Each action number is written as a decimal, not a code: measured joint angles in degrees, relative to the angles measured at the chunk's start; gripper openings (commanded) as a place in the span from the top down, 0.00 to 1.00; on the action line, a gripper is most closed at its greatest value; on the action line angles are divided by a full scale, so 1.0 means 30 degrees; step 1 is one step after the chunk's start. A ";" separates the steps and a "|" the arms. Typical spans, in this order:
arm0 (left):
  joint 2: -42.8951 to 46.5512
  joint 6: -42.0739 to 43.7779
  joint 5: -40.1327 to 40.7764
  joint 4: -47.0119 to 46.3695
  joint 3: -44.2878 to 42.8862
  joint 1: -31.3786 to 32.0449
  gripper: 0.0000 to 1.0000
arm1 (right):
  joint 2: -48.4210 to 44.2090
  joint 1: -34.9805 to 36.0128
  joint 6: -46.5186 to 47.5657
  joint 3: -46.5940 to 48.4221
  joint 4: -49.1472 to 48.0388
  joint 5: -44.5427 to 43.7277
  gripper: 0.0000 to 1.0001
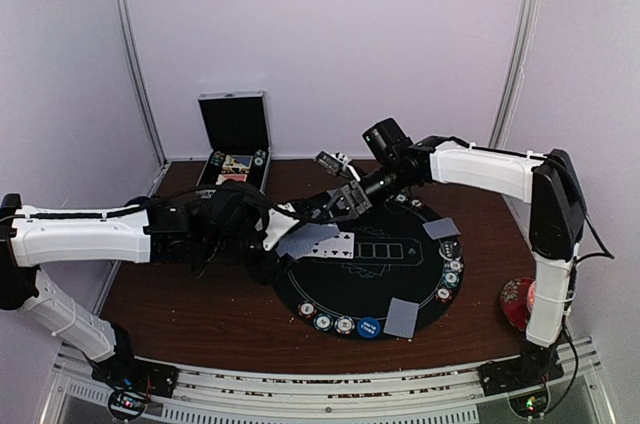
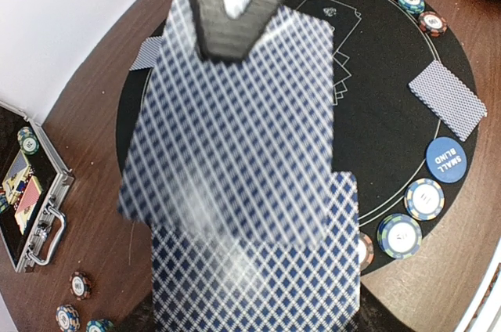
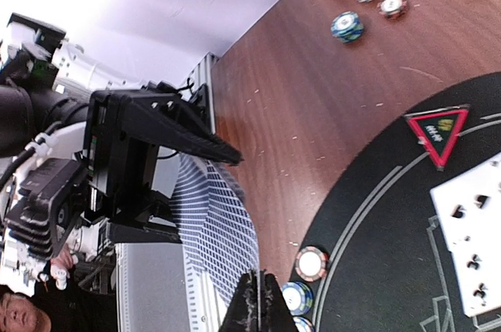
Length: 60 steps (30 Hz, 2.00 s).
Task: Distribute texas hold em gaming equipment
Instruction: Pick up the poker card from the face-down deck piles, then flop the poker card in the community card area.
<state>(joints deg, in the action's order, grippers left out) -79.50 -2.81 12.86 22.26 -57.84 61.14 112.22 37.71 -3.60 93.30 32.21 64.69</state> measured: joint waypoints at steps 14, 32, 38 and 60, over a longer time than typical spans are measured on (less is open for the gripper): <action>0.0000 0.0000 -0.0007 -0.0124 0.0000 0.0000 0.35 | -0.0656 -0.1858 0.5115 0.2178 0.3541 -1.3682 1.00; 0.0000 -0.0007 0.0007 -0.0138 0.0000 0.0000 0.35 | 0.1938 0.2885 1.0805 -0.0175 0.1588 -3.0031 1.00; 0.0000 -0.0007 0.0007 -0.0138 0.0000 0.0000 0.35 | 0.2652 0.3264 1.1759 -0.1013 0.1239 -3.1510 1.00; 0.0007 0.0000 0.0000 -0.0138 0.0000 0.0000 0.35 | 0.2987 0.4313 1.2706 -0.1836 0.0270 -3.1357 1.00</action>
<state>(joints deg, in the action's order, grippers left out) -79.48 -2.81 12.86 21.85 -57.84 61.14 121.19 50.65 34.52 87.79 33.01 -29.39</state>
